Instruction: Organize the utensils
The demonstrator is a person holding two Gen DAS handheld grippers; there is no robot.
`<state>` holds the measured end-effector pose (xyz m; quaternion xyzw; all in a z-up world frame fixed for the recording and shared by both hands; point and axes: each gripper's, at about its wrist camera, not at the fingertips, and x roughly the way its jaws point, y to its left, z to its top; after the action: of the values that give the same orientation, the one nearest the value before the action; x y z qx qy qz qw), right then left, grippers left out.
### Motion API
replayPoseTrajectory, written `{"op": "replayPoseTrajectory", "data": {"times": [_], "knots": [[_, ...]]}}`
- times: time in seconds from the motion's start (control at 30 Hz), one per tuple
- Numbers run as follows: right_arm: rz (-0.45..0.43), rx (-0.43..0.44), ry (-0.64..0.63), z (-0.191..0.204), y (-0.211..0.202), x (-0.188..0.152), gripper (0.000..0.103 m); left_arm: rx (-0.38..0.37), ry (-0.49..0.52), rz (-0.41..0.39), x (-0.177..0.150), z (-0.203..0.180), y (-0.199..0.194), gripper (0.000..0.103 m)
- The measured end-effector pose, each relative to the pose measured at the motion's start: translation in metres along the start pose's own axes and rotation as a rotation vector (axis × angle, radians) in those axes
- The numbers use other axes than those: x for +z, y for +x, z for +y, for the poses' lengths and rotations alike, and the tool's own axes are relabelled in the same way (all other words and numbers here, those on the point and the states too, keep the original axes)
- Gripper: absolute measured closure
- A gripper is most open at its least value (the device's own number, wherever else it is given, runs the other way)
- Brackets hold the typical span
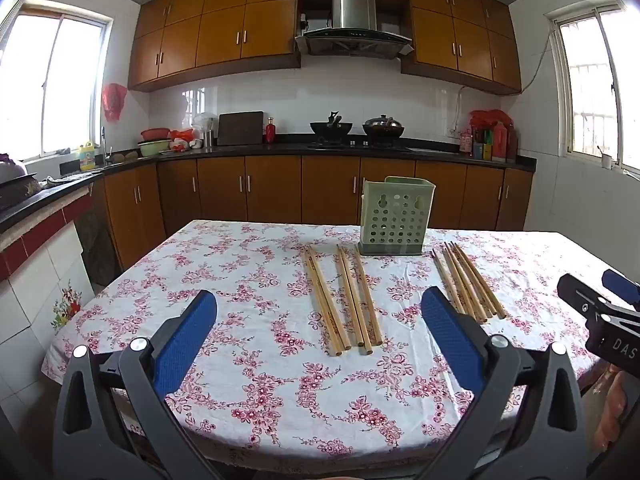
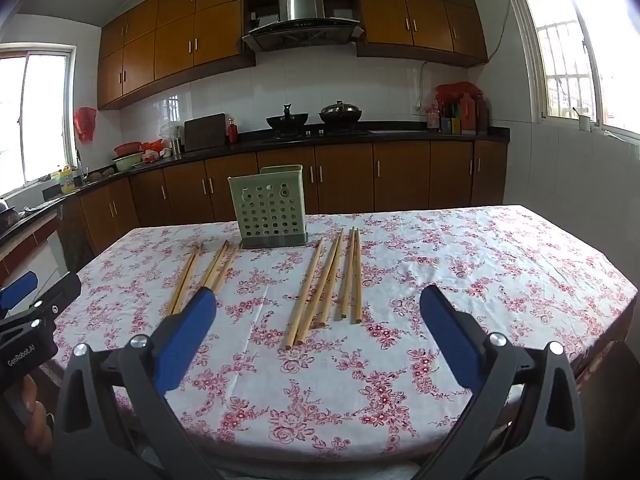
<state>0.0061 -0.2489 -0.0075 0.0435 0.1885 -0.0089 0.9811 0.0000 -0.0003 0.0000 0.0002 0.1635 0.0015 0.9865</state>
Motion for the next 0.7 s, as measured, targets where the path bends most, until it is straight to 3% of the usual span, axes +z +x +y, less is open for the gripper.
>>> {"op": "replayPoseTrajectory", "data": {"times": [0.7], "knots": [[0.0, 0.0, 0.0, 0.0006, 0.0017, -0.0013, 0.004, -0.003, -0.005, 0.001, 0.0, 0.0002, 0.0001, 0.002]]}}
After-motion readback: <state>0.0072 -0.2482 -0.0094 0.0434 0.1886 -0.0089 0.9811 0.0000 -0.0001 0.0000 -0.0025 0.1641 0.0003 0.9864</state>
